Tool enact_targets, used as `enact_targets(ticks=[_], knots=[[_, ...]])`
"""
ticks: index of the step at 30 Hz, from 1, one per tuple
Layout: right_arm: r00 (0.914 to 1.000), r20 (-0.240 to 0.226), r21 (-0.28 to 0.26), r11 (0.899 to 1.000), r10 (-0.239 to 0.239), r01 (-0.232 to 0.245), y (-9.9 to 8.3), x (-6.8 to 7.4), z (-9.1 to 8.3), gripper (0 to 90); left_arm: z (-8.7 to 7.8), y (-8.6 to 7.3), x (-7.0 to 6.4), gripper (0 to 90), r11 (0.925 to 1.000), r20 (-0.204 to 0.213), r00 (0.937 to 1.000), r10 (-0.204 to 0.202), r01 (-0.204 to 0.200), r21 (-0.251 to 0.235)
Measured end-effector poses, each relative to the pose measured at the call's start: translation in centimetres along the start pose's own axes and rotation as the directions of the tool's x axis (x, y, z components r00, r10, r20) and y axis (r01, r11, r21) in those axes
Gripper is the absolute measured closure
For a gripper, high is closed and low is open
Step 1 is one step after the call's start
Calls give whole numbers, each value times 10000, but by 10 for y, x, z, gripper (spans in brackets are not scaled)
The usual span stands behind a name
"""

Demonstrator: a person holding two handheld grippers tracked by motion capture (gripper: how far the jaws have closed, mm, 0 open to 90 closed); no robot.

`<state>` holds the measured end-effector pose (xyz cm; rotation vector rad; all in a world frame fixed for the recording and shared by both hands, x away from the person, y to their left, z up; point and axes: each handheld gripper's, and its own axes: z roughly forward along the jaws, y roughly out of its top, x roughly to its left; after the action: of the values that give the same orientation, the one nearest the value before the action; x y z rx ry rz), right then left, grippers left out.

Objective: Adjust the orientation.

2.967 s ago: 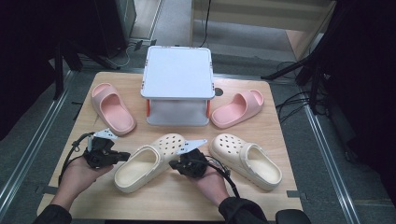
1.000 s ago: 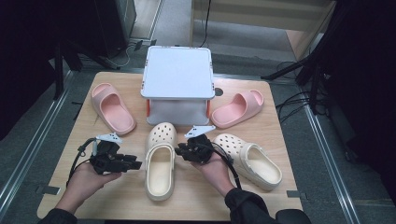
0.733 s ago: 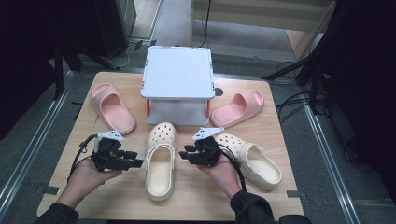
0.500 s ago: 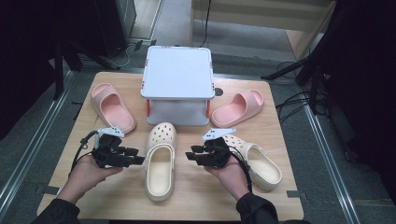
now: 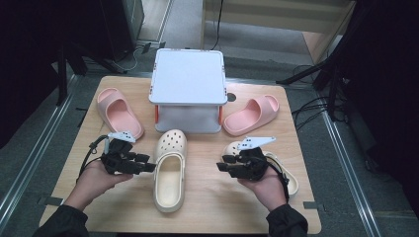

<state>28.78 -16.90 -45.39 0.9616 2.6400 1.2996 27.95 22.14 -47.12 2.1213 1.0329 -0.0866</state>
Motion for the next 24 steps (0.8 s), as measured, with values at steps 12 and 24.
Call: enact_targets(ticks=[12,24], knots=[[9969,730,56,9995,296,-300,-26,-17,-53,630,1,4,0,464,9999,67,9999,136,-136,22],[9847,1552,-48,9968,793,-795,-48,-29,-79,588,1,4,1,454,9993,-70,9993,357,-358,-89]])
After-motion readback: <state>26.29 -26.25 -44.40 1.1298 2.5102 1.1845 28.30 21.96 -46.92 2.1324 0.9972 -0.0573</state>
